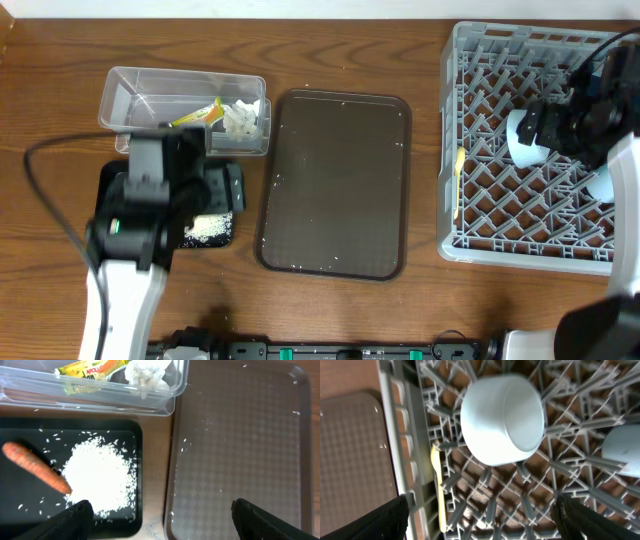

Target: Sort waste into correct bins and load items into the dishwasher rack

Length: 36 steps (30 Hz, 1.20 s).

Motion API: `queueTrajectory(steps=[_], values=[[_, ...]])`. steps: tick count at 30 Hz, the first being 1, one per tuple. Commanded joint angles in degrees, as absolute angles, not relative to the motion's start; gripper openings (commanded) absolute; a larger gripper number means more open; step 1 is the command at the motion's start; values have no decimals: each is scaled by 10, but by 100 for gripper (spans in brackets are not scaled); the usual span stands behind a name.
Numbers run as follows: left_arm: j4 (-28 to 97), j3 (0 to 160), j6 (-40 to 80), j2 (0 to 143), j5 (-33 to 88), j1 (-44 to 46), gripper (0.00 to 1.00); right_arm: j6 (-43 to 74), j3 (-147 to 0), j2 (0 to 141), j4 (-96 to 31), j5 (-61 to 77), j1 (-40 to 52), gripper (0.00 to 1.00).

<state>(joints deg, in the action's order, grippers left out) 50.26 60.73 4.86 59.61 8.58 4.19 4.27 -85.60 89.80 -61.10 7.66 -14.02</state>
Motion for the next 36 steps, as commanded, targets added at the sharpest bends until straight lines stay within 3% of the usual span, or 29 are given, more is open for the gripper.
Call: queueTrajectory(steps=[1, 5, 8, 14, 36], values=[[502, 566, 31, 527, 78, 40, 91, 39, -801, 826, -573, 60, -142, 90], [487, 510, 30, 421, 58, 40, 91, 55, -684, 707, -466, 41, -139, 89], [466, 469, 32, 345, 53, 40, 91, 55, -585, 602, -391, 35, -138, 99], [451, 452, 32, 288, 53, 40, 91, 58, -460, 473, -316, 34, -138, 99], [475, 452, 32, 288, 53, 40, 91, 57, -428, 456, -538, 34, -138, 99]])
